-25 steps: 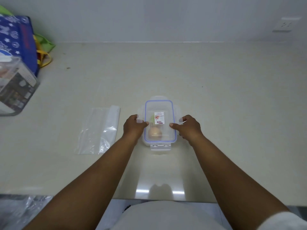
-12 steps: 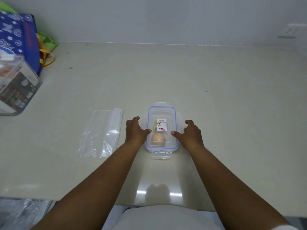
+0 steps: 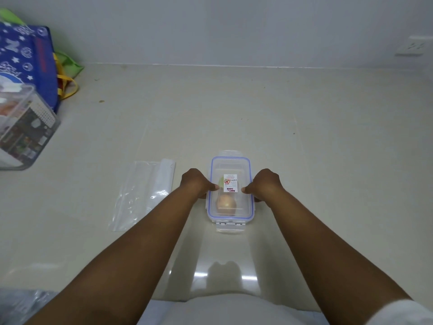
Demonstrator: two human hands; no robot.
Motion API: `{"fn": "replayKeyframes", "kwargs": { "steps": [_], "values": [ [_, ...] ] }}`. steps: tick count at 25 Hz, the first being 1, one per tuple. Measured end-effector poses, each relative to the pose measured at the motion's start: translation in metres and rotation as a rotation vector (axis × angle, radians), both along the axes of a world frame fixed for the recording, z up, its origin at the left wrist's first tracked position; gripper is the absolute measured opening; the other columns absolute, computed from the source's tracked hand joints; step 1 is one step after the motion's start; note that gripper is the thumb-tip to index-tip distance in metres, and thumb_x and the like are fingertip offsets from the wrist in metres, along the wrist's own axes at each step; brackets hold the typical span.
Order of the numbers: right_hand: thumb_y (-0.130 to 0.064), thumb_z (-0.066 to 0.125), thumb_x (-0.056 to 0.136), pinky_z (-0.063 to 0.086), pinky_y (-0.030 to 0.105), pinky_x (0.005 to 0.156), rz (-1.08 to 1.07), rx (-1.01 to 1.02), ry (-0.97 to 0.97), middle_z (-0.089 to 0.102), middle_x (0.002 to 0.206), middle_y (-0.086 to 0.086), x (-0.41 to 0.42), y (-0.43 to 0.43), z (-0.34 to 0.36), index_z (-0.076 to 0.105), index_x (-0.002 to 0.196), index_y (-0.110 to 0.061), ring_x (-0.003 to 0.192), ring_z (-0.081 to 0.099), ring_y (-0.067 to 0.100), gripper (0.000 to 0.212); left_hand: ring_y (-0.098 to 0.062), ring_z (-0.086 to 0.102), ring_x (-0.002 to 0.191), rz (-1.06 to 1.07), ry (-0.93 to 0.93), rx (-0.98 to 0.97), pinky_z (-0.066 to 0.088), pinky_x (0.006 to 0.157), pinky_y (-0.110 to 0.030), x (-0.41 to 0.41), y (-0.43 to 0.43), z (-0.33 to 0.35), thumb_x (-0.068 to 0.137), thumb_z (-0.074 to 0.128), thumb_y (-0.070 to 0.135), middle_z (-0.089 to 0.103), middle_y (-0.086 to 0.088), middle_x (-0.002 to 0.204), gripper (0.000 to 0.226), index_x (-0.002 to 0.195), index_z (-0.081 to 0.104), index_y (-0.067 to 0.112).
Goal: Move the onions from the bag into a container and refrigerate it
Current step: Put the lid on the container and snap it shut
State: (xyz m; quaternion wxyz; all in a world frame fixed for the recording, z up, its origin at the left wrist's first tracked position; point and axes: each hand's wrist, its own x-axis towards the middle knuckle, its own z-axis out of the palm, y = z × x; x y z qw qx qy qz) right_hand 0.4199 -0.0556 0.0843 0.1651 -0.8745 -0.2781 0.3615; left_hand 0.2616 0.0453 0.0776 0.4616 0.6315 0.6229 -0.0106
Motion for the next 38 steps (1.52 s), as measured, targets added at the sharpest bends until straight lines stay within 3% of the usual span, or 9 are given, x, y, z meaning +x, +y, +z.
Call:
{"fn": "replayKeyframes", "kwargs": {
  "steps": [5,8,15,20,23,27,31,35,38],
  "values": [
    [-0.027,0.086,0.067,0.06,0.035,0.07,-0.116,0.021,0.085,0.073,0.083,0.009,0.005,-0.003,-0.015,0.068,0.088,-0.005,0.068,0.073,0.026,0.035,-0.028,0.073,0.076,0.039,-0.017,-0.062,0.06,0.081,-0.042,0.001,0.007,-0.011,0.064,0.088,0.023,0.072,-0.014,0.088,0.04,0.09,0.064,0.004],
    [-0.02,0.088,0.066,0.061,0.046,0.079,-0.219,0.051,0.207,0.075,0.084,0.011,0.011,-0.003,-0.021,0.07,0.091,-0.002,0.071,0.075,0.028,0.036,-0.026,0.072,0.074,0.11,-0.098,-0.141,0.06,0.08,-0.041,-0.002,0.008,-0.014,0.068,0.086,0.018,0.072,-0.013,0.086,0.031,0.085,0.064,0.005],
    [-0.022,0.087,0.067,0.061,0.045,0.078,-0.222,0.08,0.177,0.074,0.082,0.011,0.008,-0.001,-0.022,0.069,0.081,-0.007,0.07,0.074,0.029,0.028,-0.027,0.072,0.078,0.185,-0.218,-0.193,0.06,0.082,-0.043,-0.006,0.004,-0.015,0.073,0.082,0.013,0.073,-0.015,0.093,0.025,0.091,0.066,0.003],
    [-0.019,0.085,0.071,0.06,0.044,0.081,-0.189,0.109,0.222,0.074,0.088,0.014,0.008,-0.004,-0.018,0.068,0.086,-0.002,0.077,0.073,0.03,0.028,-0.023,0.07,0.073,0.141,-0.194,-0.16,0.059,0.065,-0.032,-0.006,0.001,-0.008,0.073,0.082,0.015,0.072,-0.016,0.096,0.025,0.087,0.064,0.005],
    [-0.02,0.086,0.07,0.06,0.043,0.083,-0.159,0.104,0.192,0.073,0.094,0.015,0.005,-0.006,-0.012,0.065,0.083,-0.005,0.079,0.073,0.031,0.029,-0.028,0.07,0.084,0.051,-0.096,-0.082,0.059,0.08,-0.039,0.0,0.0,-0.001,0.069,0.085,0.018,0.069,-0.014,0.096,0.037,0.094,0.064,0.002],
    [-0.013,0.085,0.07,0.06,0.044,0.08,-0.161,0.144,0.221,0.069,0.099,0.01,0.003,-0.006,-0.008,0.065,0.112,-0.005,0.087,0.07,0.031,0.047,-0.028,0.071,0.089,-0.05,0.006,-0.01,0.056,0.086,-0.037,0.007,0.003,0.005,0.067,0.087,0.022,0.07,-0.012,0.096,0.044,0.1,0.065,0.002],
    [-0.003,0.084,0.068,0.062,0.045,0.073,-0.196,0.127,0.303,0.072,0.096,0.015,0.009,-0.002,-0.009,0.068,0.096,-0.001,0.083,0.071,0.031,0.033,-0.028,0.071,0.086,0.097,-0.108,-0.169,0.057,0.087,-0.04,0.006,0.008,0.005,0.072,0.082,0.006,0.071,-0.017,0.1,0.029,0.094,0.064,0.002],
    [-0.002,0.083,0.069,0.062,0.041,0.068,-0.208,0.124,0.32,0.071,0.091,0.013,0.012,0.0,-0.014,0.068,0.09,-0.004,0.079,0.071,0.029,0.026,-0.028,0.07,0.09,0.185,-0.229,-0.262,0.057,0.089,-0.039,0.001,0.008,-0.001,0.074,0.078,-0.001,0.07,-0.018,0.106,0.034,0.106,0.066,-0.001],
    [0.0,0.082,0.068,0.059,0.032,0.052,-0.243,0.146,0.341,0.072,0.085,0.009,0.013,0.0,-0.018,0.067,0.079,-0.01,0.072,0.07,0.026,0.021,-0.024,0.069,0.078,0.172,-0.251,-0.265,0.058,0.082,-0.035,0.001,0.011,-0.003,0.074,0.078,-0.001,0.071,-0.018,0.105,0.033,0.105,0.067,-0.001]
  ]
}}
